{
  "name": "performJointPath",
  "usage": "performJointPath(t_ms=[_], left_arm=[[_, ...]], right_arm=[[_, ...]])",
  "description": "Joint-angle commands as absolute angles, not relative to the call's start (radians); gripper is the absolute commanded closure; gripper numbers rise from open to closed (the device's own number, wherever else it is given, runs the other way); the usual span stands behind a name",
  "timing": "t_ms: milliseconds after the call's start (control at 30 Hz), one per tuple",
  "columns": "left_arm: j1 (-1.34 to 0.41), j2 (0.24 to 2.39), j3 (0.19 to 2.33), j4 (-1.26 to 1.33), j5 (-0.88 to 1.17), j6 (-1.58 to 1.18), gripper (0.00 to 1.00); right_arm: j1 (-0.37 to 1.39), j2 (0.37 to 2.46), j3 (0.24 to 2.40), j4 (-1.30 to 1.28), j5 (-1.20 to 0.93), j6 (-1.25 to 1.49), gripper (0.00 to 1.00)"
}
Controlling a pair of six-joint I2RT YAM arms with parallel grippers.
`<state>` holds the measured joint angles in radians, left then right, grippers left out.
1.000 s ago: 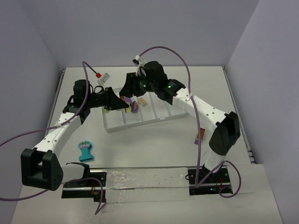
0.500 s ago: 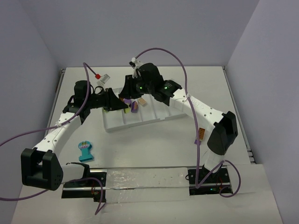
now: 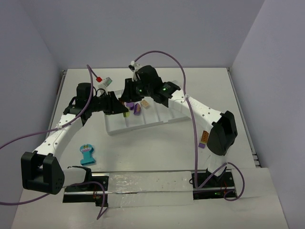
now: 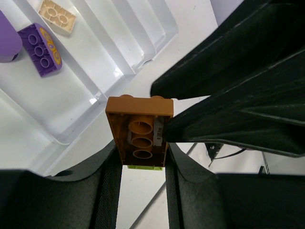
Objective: Sort the legos into containers by color
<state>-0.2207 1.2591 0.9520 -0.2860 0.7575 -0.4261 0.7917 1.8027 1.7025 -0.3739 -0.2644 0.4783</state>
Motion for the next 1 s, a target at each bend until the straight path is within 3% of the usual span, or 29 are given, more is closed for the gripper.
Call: performJointPath(t_ms=[0, 167, 233, 300, 333, 467, 667, 733, 967], left_arm=[[-0.219, 1.247, 1.008, -0.293, 0.747, -0.395, 1.00], [-0.219, 1.249, 1.011, -0.301, 0.742, -0.389, 1.00], [-0.219, 1.247, 1.010, -0.303, 0.736, -0.388, 1.00], [-0.219, 1.249, 1.009, -0.307, 0.731, -0.385, 1.00], [-0.219, 1.247, 1.008, -0.305, 0.729, -0.383, 1.00], [-0.219, 1.244, 1.002, -0.298, 0.740, -0.375, 0.97], [-0.219, 1.246, 1.009, -0.295, 0.759, -0.367, 0.65], [-0.219, 1.248, 1.011, -0.293, 0.759, -0.367, 0.59], [-0.219, 1.263, 1.011, -0.295, 0.730, -0.371, 0.61]], right_arm=[[0.809, 1.837, 1.761, -0.390, -0.248, 0.462, 0.60], [0.811, 1.854, 1.767, -0.383, -0.264, 0.465, 0.65], [0.811, 1.856, 1.763, -0.377, -0.273, 0.468, 0.76], [0.813, 1.848, 1.753, -0.365, -0.276, 0.473, 0.98], [0.813, 1.847, 1.747, -0.360, -0.276, 0.474, 1.00], [0.811, 1.833, 1.725, -0.341, -0.265, 0.484, 1.00], [0.813, 1.832, 1.724, -0.327, -0.268, 0.500, 1.00], [0.813, 1.830, 1.724, -0.324, -0.268, 0.506, 1.00], [0.811, 1.836, 1.727, -0.317, -0.267, 0.514, 1.00]])
